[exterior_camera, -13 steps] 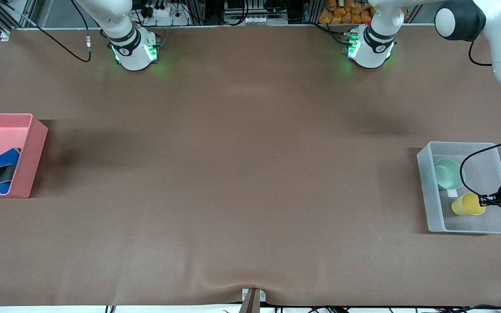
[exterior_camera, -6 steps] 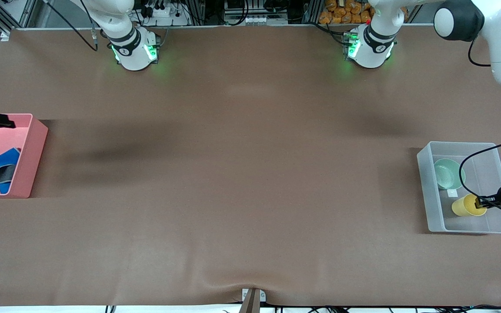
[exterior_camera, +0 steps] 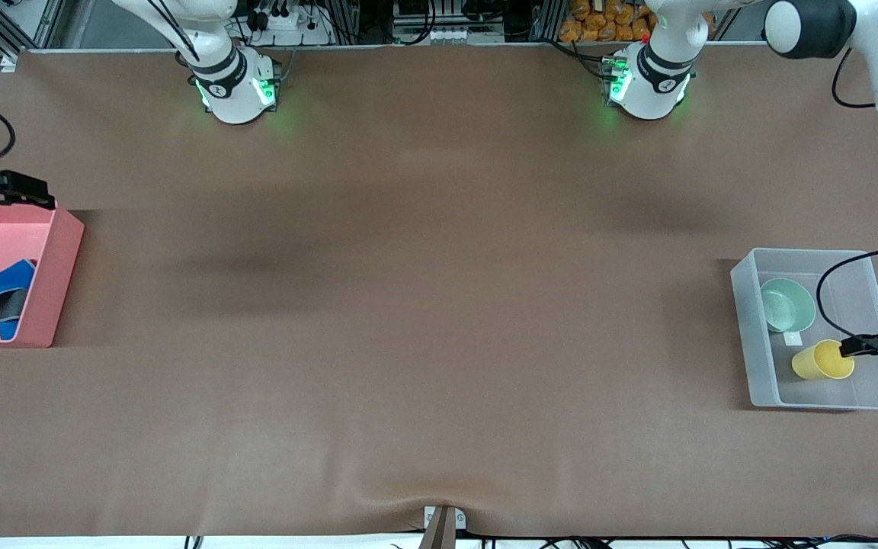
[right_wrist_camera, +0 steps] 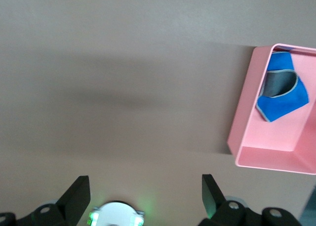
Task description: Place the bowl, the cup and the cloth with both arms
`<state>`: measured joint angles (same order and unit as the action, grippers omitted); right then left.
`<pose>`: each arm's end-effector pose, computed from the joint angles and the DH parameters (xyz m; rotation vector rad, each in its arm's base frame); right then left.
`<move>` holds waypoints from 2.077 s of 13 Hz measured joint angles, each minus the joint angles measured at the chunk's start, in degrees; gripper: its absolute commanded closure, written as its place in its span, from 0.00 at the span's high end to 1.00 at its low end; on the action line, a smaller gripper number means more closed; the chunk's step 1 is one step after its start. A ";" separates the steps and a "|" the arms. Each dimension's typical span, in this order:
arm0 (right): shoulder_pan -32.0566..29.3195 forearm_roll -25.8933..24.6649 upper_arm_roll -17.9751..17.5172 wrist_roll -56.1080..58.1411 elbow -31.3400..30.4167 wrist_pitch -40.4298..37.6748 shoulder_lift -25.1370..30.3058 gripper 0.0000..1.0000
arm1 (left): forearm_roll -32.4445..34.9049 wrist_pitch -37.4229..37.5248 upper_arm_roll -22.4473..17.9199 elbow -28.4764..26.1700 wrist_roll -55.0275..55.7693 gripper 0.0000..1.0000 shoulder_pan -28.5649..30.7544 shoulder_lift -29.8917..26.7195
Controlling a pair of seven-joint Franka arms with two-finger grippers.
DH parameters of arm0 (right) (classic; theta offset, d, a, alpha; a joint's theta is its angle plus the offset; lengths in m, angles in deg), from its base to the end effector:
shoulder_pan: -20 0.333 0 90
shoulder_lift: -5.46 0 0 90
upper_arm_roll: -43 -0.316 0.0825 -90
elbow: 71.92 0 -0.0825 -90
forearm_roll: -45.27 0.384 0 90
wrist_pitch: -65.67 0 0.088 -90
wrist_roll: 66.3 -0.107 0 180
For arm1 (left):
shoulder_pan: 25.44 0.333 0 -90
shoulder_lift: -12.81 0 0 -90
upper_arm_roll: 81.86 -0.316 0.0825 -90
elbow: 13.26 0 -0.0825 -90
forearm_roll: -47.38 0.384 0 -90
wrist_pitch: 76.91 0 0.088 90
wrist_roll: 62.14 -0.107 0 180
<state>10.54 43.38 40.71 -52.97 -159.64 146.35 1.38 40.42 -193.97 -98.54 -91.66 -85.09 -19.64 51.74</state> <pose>0.5519 -0.0742 0.5908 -3.1173 -0.1646 0.3073 0.6923 0.2305 0.3310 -3.0661 0.0270 0.0097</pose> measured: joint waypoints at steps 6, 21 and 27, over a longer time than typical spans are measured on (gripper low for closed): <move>4.03 2.08 -2.06 -16.04 -0.07 -0.42 4.69 1.00 | 0.79 15.16 0.37 -0.82 0.97 1.00 -2.48 -10.60; 4.27 3.22 -0.01 -12.73 -0.06 -1.88 7.25 1.00 | 5.21 22.41 23.22 -20.46 22.45 1.00 -5.98 -42.37; 4.26 3.23 0.26 -12.72 -0.06 -2.02 8.32 1.00 | 5.23 25.30 22.02 -19.09 24.32 1.00 -5.81 -43.81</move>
<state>14.81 46.61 40.96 -65.70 -159.70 144.34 9.70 45.66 -168.67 -76.52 -110.74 -60.77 -25.45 7.93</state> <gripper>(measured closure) 0.000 0.000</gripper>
